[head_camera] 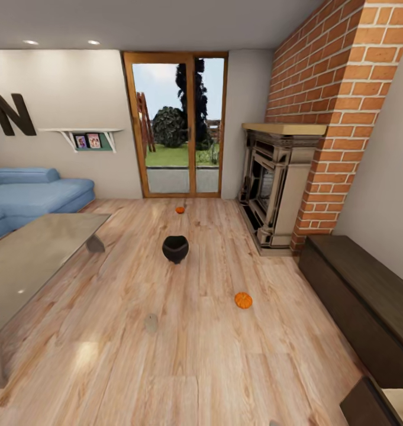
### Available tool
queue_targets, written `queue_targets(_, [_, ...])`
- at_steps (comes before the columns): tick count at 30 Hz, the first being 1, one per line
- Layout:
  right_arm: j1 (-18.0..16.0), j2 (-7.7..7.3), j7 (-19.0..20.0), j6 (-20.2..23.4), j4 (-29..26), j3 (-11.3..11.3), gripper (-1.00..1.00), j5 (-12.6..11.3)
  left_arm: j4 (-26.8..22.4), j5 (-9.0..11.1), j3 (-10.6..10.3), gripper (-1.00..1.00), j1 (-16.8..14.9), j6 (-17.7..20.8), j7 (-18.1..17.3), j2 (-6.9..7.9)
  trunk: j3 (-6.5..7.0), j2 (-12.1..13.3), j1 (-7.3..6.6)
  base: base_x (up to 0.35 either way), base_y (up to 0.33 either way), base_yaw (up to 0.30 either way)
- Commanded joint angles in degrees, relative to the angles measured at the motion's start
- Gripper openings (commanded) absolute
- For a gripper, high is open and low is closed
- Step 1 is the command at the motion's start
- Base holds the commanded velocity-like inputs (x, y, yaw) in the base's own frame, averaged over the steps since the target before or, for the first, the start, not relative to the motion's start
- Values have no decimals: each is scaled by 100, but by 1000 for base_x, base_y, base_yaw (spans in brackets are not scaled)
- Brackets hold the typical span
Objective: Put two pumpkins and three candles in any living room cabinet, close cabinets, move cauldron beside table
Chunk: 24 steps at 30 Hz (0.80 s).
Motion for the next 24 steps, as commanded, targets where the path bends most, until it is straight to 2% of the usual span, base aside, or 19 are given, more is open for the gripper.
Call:
queue_targets(1, [0,0,0,0,0,0,100,0,0,1,0,100,0,-1,0,-2,0,0,0,-90,0,282])
queue_targets(24, [0,44,0,-9,0,0,100,34,0,-1,-9,100,0,2,0,-6,0,0,0,-7,0,282])
